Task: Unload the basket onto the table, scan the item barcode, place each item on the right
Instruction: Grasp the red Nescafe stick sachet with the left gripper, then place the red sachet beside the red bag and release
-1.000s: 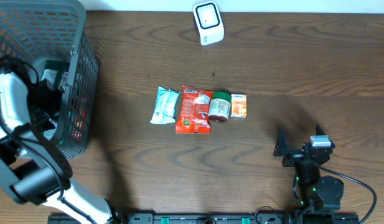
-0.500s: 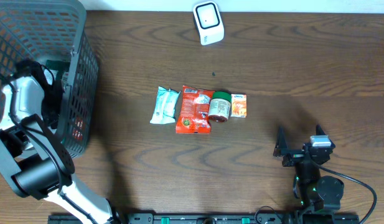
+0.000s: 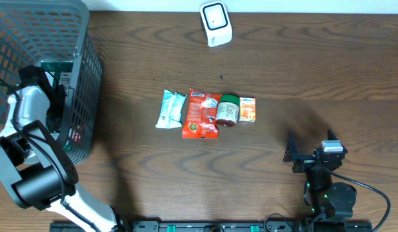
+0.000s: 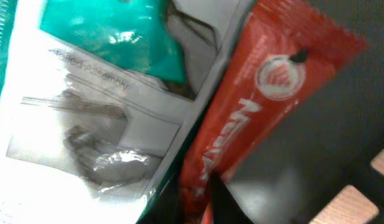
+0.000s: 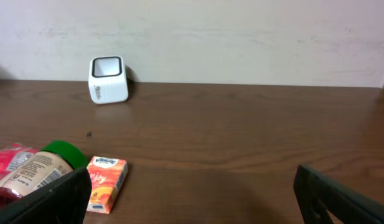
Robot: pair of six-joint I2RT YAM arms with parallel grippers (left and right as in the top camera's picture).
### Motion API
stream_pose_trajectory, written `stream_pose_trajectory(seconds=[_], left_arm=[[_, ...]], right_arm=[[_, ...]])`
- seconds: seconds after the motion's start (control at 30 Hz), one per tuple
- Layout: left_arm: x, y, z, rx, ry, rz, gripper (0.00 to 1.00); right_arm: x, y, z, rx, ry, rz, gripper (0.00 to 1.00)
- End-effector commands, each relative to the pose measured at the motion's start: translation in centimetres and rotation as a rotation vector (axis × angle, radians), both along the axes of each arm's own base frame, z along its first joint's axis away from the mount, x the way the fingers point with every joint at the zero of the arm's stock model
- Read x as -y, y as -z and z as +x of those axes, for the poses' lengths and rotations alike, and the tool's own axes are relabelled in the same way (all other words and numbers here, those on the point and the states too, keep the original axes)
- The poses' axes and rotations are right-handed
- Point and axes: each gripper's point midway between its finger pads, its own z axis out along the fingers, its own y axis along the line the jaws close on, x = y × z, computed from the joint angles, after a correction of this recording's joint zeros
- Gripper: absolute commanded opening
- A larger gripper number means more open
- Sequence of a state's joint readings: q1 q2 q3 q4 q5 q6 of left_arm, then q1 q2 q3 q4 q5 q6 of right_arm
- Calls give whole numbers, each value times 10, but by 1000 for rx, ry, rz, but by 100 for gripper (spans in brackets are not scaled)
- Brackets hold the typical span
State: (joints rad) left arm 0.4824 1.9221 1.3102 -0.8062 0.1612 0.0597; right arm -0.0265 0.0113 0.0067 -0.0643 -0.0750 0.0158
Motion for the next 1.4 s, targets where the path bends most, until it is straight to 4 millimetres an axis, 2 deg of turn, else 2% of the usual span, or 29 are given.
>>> stream_pose_trajectory(seconds=[0.0, 0.13, 0.27, 0.47, 0.57, 0.73, 0.87, 0.97, 1.1, 1.23, 1.37], left_arm=[[4, 0, -4, -6, -9, -11, 7], [1, -27, 4, 68, -17, 26, 7], [-5, -71, 11, 192, -31, 88, 7], [-17, -162, 16, 463, -74, 223, 7], [-17, -207, 14, 597, -103, 275, 7], [8, -264, 0, 763, -122, 289, 8], [55, -292, -1, 876, 2, 208, 7], [94, -301, -1, 916, 100, 132, 7], [158, -292, -1, 896, 259, -59, 7], [212, -259, -5, 777, 364, -192, 8], [258, -209, -7, 613, 459, -274, 7]], right_arm=[[-2, 1, 0, -1, -8, 13, 99], [-2, 1, 0, -1, -8, 13, 99], [-2, 1, 0, -1, -8, 13, 99], [-2, 1, 0, -1, -8, 13, 99], [-2, 1, 0, -1, -8, 13, 99], [-2, 1, 0, -1, -8, 13, 99], [-2, 1, 0, -1, -8, 13, 99], [-2, 1, 0, -1, -8, 13, 99], [-2, 1, 0, -1, -8, 13, 99], [-2, 1, 0, -1, -8, 13, 99], [-2, 1, 0, -1, -8, 13, 99]])
